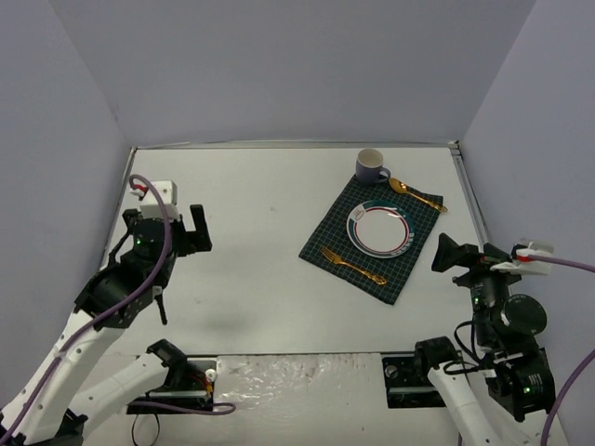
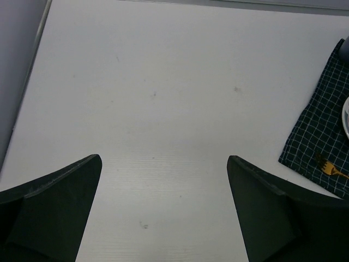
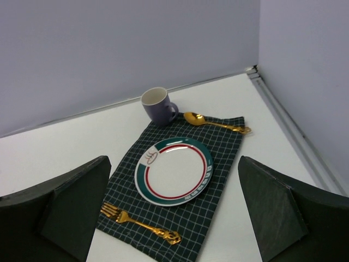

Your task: Set the dinner table for one person

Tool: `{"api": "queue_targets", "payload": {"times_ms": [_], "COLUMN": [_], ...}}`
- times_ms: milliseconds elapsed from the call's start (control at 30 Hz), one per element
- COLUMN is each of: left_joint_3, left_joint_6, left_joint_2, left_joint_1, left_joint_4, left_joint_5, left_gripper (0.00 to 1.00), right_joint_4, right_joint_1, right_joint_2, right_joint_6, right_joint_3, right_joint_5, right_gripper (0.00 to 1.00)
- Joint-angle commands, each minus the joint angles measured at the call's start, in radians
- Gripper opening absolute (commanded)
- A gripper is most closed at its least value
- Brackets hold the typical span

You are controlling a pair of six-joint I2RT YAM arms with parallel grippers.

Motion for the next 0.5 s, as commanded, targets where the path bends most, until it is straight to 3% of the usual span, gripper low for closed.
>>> {"api": "queue_targets", "payload": {"times_ms": [0,467], "left_joint_3": [-0.023,-0.228], "left_joint_6": [0.094,0.067], "left_joint_2": [-0.126,-0.356], "left_joint_1": [0.008,0.013], "left_joint_4": [-0.050,-0.038], "left_joint_5": [-0.098,-0.248], "left_gripper": [0.97,0.97], "right_joint_4": [0.058,0.034], "right_joint_1": [0.011,0.014], "right_joint_2": [-0.047,-0.150], "right_joint_6": [-0.122,-0.187], "right_joint_3": [0.055,0.007], "right_joint_5": [0.120,0.166], "right_gripper": [1.00,1.00]}}
